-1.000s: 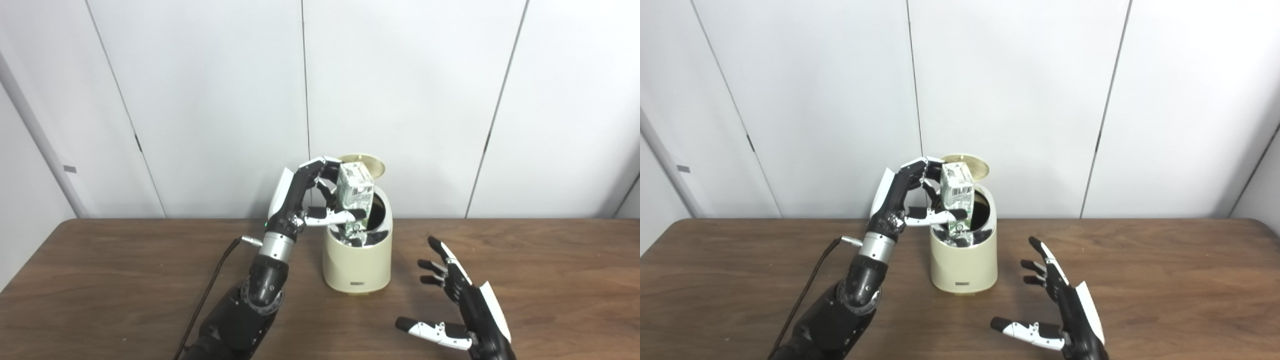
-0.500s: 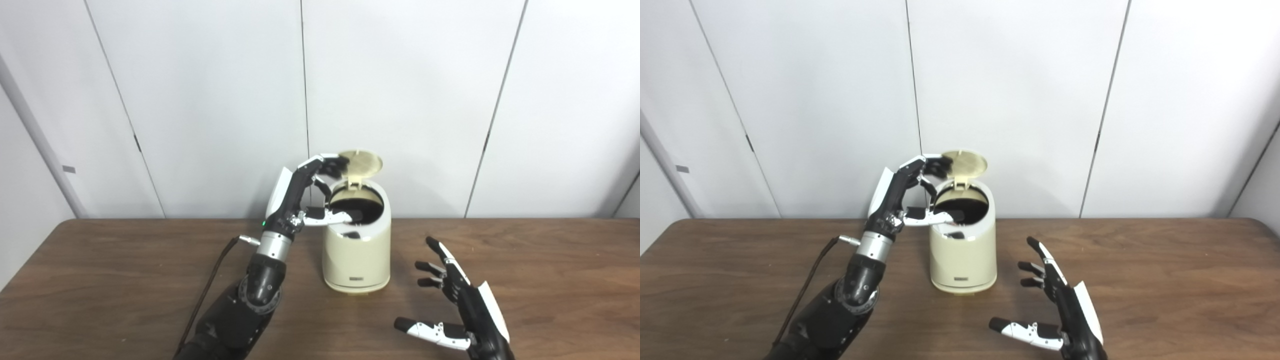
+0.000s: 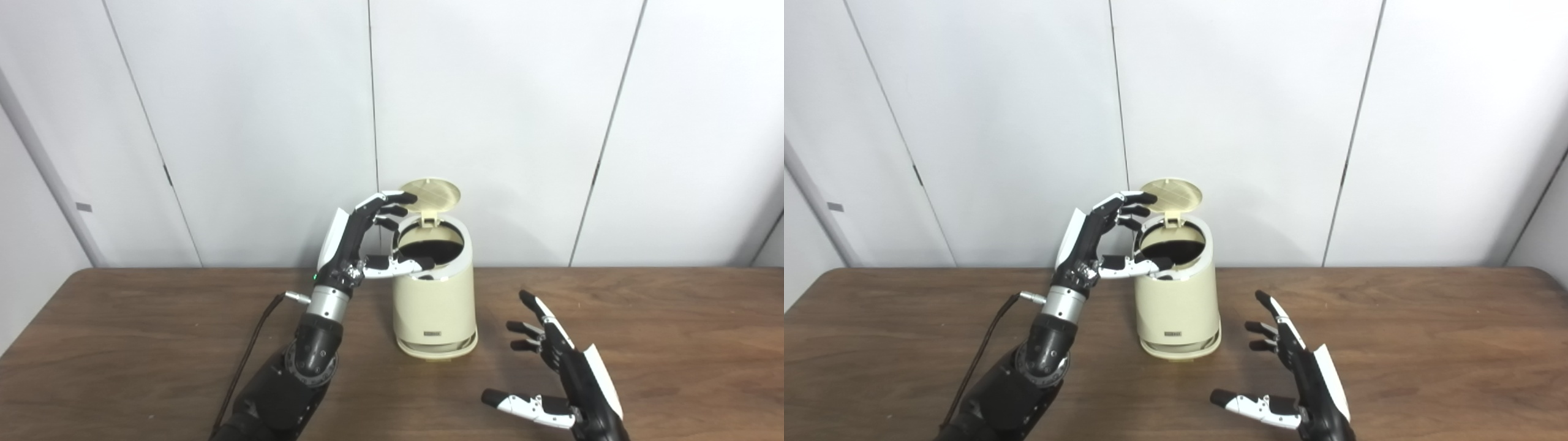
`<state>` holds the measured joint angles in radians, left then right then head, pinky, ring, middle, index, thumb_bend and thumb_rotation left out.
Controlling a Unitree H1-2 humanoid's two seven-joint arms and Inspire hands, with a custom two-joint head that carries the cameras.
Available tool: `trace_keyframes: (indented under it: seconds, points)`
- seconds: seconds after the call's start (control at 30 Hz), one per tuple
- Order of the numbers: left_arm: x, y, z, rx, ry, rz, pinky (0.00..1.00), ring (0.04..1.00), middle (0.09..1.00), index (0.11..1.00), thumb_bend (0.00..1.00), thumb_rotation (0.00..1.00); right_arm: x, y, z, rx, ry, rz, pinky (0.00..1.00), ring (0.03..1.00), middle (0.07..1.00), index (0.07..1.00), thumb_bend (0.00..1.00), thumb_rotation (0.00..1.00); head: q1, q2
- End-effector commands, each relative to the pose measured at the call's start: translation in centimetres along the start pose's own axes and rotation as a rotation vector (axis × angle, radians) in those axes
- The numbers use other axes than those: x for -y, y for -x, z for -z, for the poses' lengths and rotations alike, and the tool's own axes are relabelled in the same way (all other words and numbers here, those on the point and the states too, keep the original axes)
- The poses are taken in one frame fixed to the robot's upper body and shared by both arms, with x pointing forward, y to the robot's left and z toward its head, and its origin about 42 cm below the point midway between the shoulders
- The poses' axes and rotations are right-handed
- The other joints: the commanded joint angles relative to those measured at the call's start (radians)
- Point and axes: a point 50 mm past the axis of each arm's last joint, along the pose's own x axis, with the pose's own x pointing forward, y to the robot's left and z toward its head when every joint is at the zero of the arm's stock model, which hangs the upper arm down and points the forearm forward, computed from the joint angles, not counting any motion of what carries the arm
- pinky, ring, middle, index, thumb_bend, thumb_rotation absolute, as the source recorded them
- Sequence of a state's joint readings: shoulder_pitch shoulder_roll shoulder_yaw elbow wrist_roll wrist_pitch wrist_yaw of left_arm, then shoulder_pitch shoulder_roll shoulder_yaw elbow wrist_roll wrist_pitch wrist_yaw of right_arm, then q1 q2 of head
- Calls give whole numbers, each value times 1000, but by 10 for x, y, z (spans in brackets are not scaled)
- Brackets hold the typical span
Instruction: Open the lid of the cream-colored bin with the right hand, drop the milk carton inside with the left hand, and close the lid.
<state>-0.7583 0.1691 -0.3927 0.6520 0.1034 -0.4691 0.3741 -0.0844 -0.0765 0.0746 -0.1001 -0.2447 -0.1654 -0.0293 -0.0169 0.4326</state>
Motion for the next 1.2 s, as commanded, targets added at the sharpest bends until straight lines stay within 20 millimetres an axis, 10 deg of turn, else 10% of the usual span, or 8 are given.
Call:
trace_keyframes:
  seconds: [0.0,1.17]
  points:
    - [-7,-16,-15,54,17,-21,567,671,729,711,839,51,3,-12,-16,83,1,6,713,802,944,914,799,268,2,1]
    - [-38,12,-19,73,139,1,452,573,684,685,807,2,8,-16,-10,72,-15,-8,706,814,959,928,785,257,25,-3]
